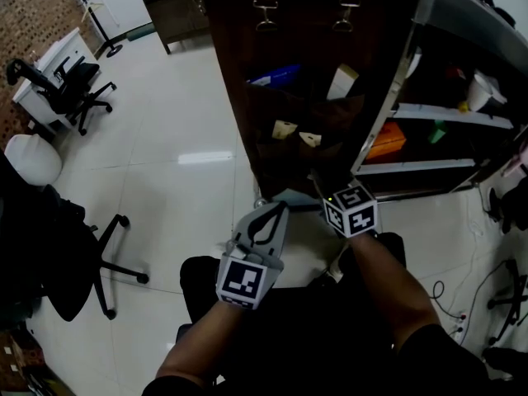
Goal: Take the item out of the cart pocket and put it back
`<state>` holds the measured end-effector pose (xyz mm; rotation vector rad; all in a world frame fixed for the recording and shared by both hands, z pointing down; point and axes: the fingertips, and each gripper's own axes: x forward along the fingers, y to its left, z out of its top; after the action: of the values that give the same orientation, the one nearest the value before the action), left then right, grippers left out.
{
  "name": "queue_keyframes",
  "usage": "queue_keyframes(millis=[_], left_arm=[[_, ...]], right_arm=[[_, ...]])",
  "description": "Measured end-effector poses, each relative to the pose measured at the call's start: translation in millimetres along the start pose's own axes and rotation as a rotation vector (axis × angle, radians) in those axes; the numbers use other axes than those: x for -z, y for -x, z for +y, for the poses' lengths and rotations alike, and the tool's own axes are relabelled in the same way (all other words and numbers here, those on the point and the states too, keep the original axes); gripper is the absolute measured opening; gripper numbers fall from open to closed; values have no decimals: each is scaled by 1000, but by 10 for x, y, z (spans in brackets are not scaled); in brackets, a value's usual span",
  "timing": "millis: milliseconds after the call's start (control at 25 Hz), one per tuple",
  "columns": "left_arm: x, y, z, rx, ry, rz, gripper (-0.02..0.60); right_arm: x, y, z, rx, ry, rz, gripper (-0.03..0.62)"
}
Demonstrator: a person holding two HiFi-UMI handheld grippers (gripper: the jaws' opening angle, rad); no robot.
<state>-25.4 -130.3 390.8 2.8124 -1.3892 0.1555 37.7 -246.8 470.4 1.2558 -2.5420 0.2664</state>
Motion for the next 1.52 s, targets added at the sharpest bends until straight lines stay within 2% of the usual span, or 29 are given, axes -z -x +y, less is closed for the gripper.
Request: queue_keyframes(millis=[240,360,480,600,800,1520], left_arm=[[-36,23,-18,-2,2,-15,0],[-59,35,-14,-1,17,-25,0],[-58,36,-24,5,33,-26,0],[-59,25,-59,16,27,-28,0],[-68,23,-118,29,7,-24,0],[-82,35,-130,31,-7,-26,0]], right_arm=[[-567,786,398,-87,-58,-157,12],[-761,1193,516,-96,-84,-226,12],[-788,1488,597,-76,-94,-261,12],[-637,1581,674,-53,-79,-258,12],[-201,1446,778,-57,-101,-163,11],[-335,1332,640,-41,-61,-178,11]])
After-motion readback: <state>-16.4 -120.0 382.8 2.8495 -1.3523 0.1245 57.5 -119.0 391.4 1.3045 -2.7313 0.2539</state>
